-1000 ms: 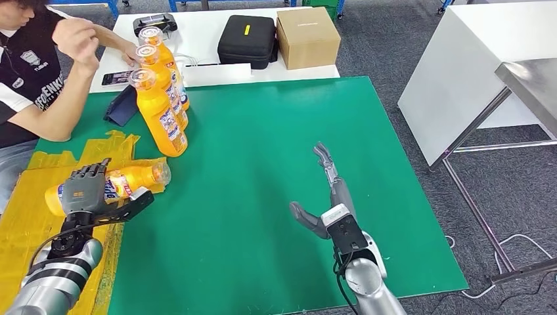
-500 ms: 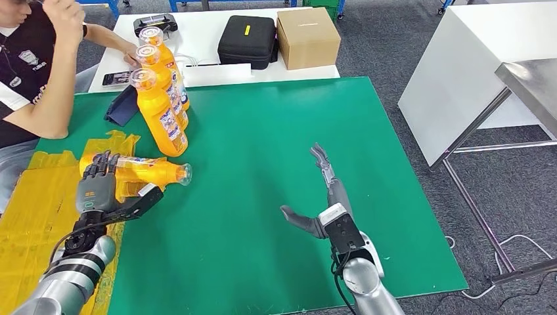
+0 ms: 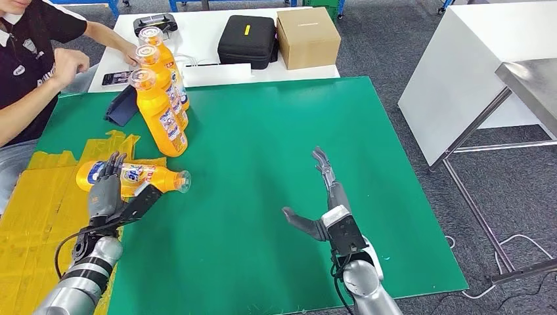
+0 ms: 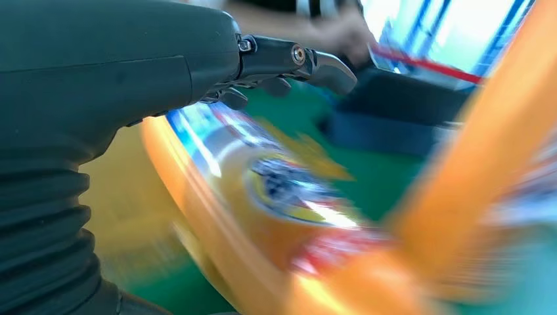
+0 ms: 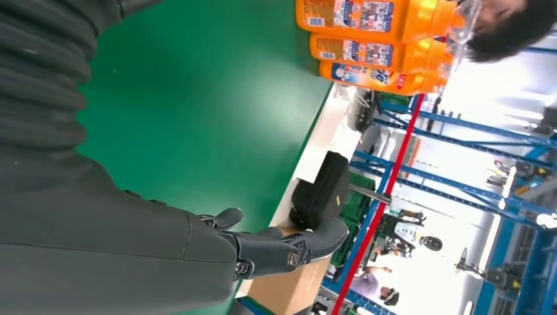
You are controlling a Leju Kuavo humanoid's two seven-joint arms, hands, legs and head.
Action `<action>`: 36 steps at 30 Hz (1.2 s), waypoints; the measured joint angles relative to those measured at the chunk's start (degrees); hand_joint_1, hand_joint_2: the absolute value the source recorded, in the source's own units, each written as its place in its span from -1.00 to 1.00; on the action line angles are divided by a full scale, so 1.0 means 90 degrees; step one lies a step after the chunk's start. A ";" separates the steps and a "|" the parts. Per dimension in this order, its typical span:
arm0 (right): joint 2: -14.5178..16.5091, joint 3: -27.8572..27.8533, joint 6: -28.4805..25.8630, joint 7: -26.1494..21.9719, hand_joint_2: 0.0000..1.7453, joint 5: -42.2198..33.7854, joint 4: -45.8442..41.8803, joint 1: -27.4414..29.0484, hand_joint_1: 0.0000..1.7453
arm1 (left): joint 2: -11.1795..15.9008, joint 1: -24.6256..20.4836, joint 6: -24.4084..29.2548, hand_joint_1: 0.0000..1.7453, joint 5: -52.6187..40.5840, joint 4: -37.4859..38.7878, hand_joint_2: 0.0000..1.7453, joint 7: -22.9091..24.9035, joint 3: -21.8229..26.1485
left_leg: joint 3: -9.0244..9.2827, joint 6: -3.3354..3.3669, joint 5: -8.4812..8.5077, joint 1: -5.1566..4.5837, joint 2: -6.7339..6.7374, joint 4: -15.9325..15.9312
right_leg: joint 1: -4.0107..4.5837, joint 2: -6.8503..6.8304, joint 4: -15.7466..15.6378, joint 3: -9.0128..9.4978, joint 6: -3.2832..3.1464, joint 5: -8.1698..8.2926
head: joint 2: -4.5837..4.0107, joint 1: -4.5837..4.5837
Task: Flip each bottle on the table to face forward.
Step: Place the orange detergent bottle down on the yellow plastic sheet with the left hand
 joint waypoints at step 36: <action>-0.0044 -0.0589 0.0319 -0.0594 -1.00 -0.0619 -0.1216 0.1060 -1.00 | -0.0397 0.3282 -0.4589 -1.00 0.5328 -0.5655 1.00 -0.0566 -0.1486 | 0.0004 0.0002 -0.0009 -0.0007 0.0000 -0.0002 | -0.0007 0.0000 -0.0002 0.0002 0.0002 -0.0003 | 0.0000 -0.0002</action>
